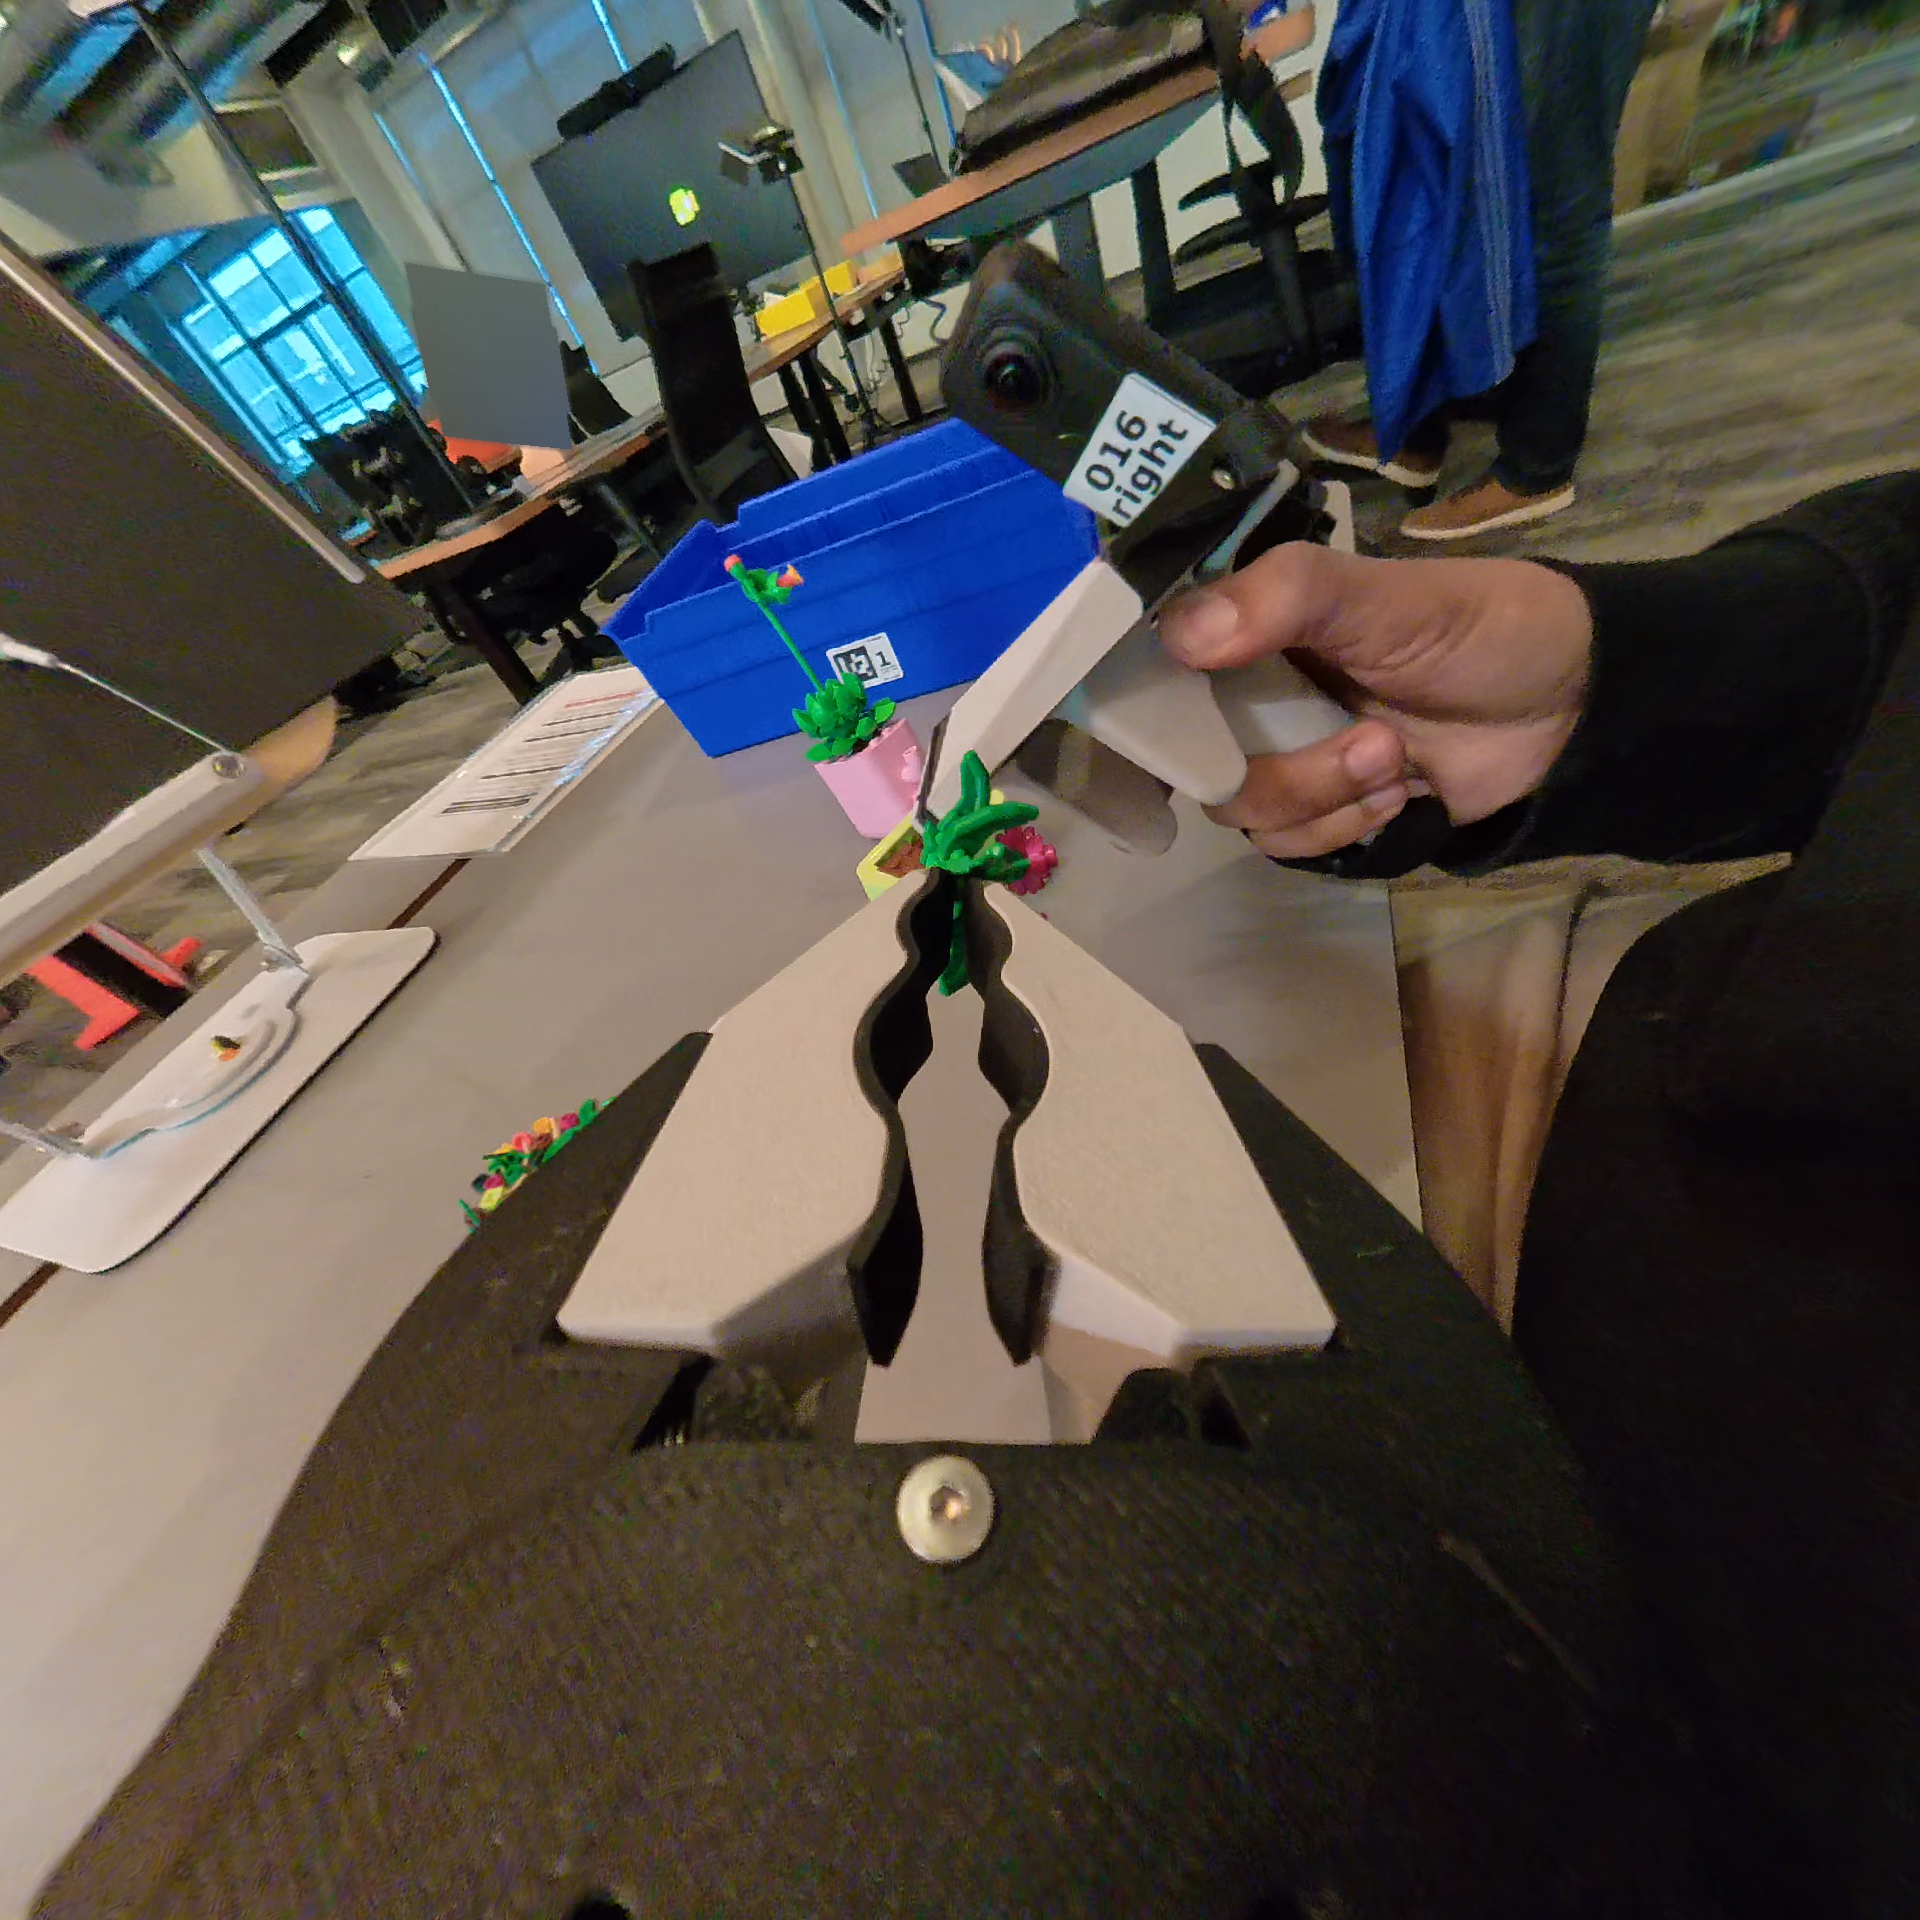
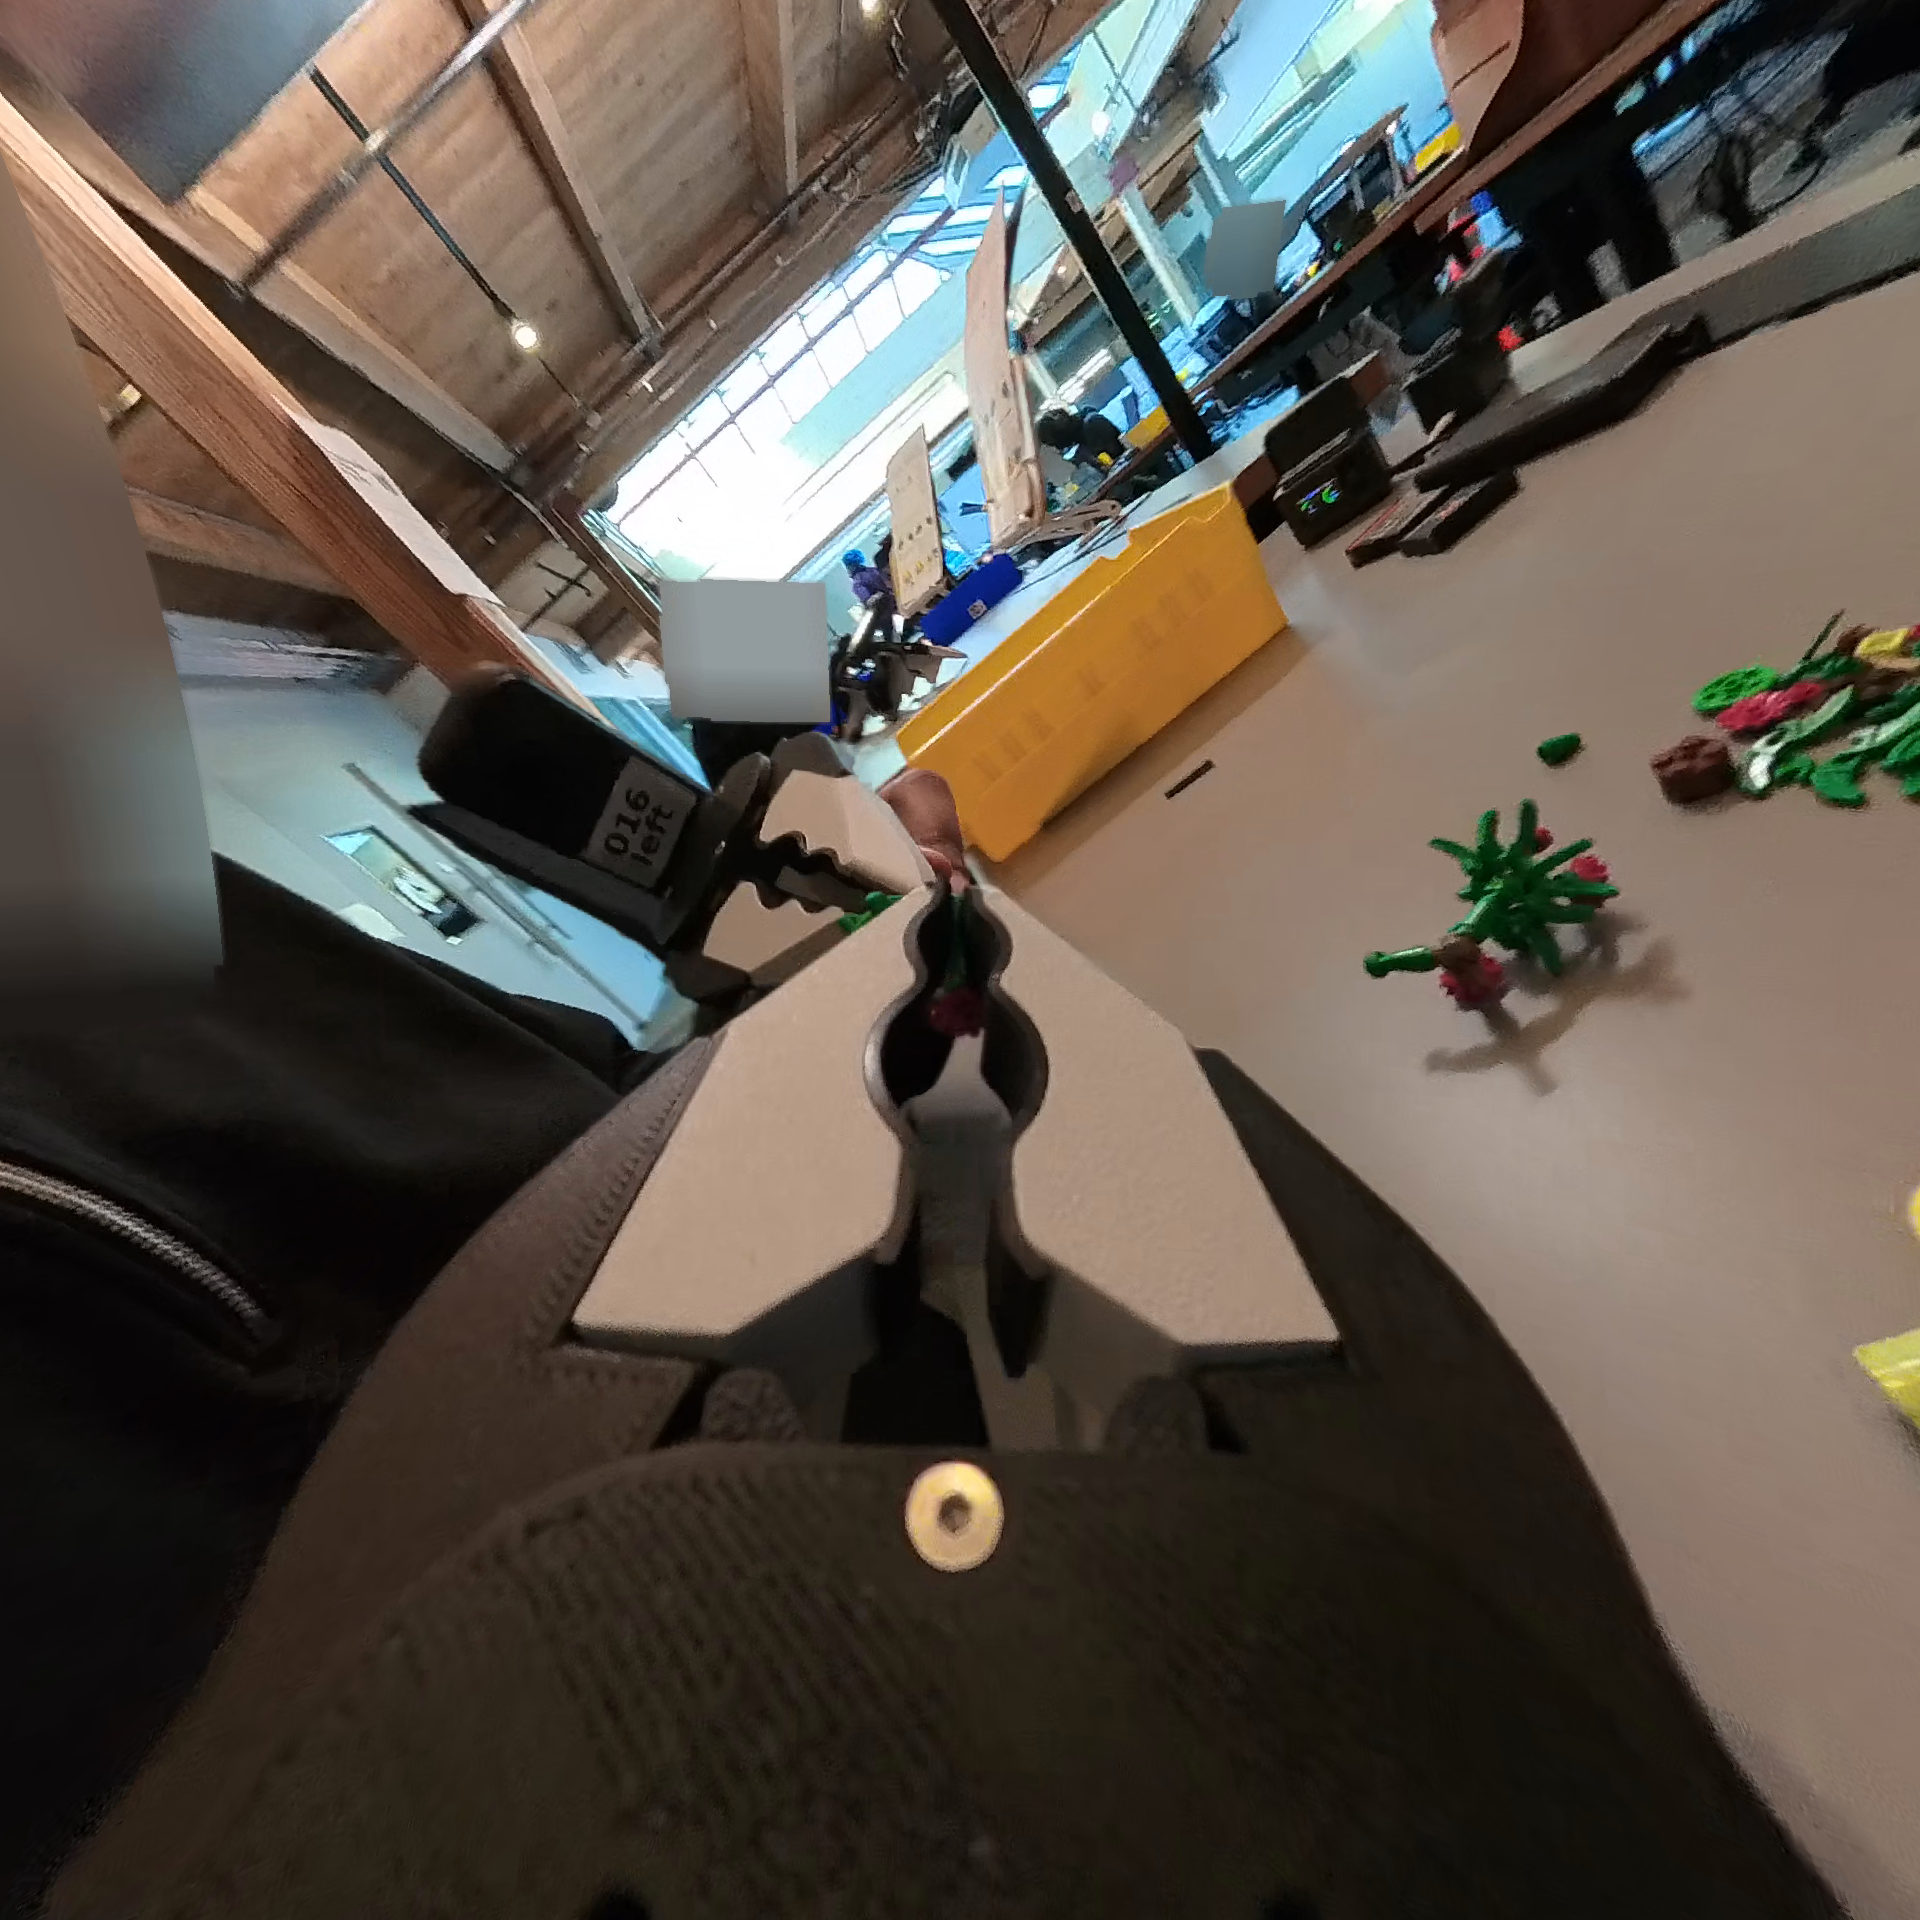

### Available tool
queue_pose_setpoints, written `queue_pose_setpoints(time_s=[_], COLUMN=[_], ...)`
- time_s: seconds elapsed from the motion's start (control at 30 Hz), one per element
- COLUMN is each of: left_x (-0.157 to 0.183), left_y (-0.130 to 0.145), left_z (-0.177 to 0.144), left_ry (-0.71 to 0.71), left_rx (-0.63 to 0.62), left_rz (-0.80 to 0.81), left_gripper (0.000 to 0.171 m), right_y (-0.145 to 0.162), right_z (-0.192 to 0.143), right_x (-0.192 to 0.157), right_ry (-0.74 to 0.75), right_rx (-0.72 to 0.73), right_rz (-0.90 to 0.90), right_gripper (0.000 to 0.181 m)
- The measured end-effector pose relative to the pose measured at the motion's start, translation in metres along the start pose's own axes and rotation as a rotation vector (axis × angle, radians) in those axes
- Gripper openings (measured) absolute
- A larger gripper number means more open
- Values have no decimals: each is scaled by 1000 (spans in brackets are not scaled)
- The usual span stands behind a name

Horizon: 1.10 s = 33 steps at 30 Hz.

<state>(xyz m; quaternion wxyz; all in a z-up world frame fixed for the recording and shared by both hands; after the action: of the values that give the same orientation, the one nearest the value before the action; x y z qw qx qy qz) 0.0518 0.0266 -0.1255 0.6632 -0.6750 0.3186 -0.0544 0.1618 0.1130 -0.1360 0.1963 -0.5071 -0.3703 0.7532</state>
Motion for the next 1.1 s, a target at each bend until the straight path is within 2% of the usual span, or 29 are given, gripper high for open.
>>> queue_pose_setpoints(time_s=[0.1, 0.17, 0.27, 0.4, 0.57, 0.73, 0.93, 1.1], left_x=[-4, -7, -9, -11, -18, -14, -7, 0], left_y=[5, 7, 8, 14, 28, 38, 44, 49], left_z=[-2, -2, -2, 2, 4, 8, 13, 15], left_ry=[2, -8, 0, 66, 107, 109, 79, 73], left_rx=[0, -2, 1, 1, -20, -86, -154, -201], left_rz=[-20, -25, -59, -189, -310, -282, -164, -40], left_gripper=[0, 0, 0, 0, 0, 0, 0, 0], right_y=[0, -5, -13, -8, 4, 17, 32, 41], right_z=[0, -7, -19, -19, -12, -5, 3, 5], right_x=[0, 1, 0, -6, -2, 5, 9, 13], right_ry=[35, 49, 119, 195, 267, 363, 524, 575], right_rx=[0, 46, 105, -12, -132, -272, -465, -570], right_rz=[-68, -113, -254, -518, -622, -728, -932, -1032], right_gripper=[1, 12, 14, 25, 27, 23, 17, 19])
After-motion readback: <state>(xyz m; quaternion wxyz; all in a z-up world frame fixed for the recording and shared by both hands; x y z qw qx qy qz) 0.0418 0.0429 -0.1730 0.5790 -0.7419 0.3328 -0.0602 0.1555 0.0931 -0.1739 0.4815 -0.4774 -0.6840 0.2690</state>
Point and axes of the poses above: each gripper's, where its closed fingertips meet, z out along the fingers, y out of its underside, x = y × z across the jaws, the point moved 7 cm from there along -z, back along the fingers, and after that the axes turned 9 degrees about -y, right-handed, at the moved point
